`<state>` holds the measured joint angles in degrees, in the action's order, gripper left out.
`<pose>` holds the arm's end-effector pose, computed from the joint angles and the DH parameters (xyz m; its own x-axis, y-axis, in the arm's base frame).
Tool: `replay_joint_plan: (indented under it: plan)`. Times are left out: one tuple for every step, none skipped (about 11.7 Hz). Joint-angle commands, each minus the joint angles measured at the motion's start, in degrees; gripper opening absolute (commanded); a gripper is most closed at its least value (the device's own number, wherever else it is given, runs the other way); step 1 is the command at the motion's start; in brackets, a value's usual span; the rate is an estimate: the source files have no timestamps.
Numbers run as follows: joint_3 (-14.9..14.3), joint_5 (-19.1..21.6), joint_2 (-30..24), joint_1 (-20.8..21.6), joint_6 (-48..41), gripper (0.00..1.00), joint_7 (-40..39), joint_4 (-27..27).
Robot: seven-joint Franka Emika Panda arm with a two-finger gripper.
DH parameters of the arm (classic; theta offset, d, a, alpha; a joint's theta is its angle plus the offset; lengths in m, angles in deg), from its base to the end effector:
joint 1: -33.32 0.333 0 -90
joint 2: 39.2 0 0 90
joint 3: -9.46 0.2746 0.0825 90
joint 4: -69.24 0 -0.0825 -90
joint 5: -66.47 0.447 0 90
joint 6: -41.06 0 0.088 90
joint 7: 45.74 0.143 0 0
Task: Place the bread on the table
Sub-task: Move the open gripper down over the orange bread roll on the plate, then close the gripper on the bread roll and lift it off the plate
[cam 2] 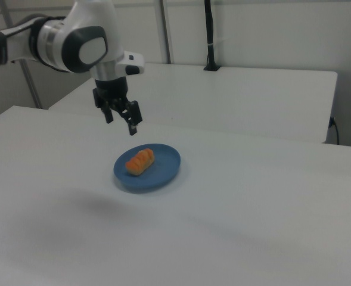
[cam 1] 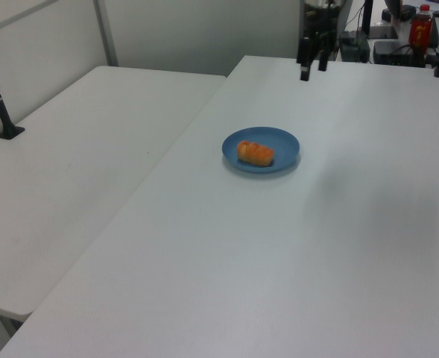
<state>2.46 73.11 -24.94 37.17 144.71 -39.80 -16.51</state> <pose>0.6989 -0.0187 0.4468 0.9823 -0.1789 0.0555 -0.1735 -0.9807 -0.0903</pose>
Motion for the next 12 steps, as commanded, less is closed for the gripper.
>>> replay_joint_plan:
  plan:
    - [0.5,1.2,11.4,0.4,9.3,1.0,0.3,8.1]
    - [0.6,1.2,13.7,0.6,12.5,1.0,0.3,8.1]
    - [0.6,1.1,15.8,0.8,14.9,1.0,0.3,8.1]
    - [0.7,0.7,18.0,1.9,17.9,1.0,0.3,8.1]
    - [0.7,0.5,19.7,2.3,19.8,1.0,0.2,8.2]
    - [0.7,0.3,21.8,3.3,22.2,1.0,0.2,8.2]
    - [0.6,0.2,23.7,4.0,24.1,1.0,0.3,8.2]
    - [0.6,0.0,24.6,4.6,24.6,1.0,0.8,8.2]
    - [0.5,-0.2,25.3,4.8,24.8,1.0,0.9,8.2]
    - [0.5,-0.3,26.0,4.8,25.3,0.97,1.0,8.3]
    - [0.6,-1.1,26.3,4.8,26.2,0.88,1.0,8.3]
    - [0.6,-2.1,26.6,4.9,26.3,0.72,1.0,8.3]
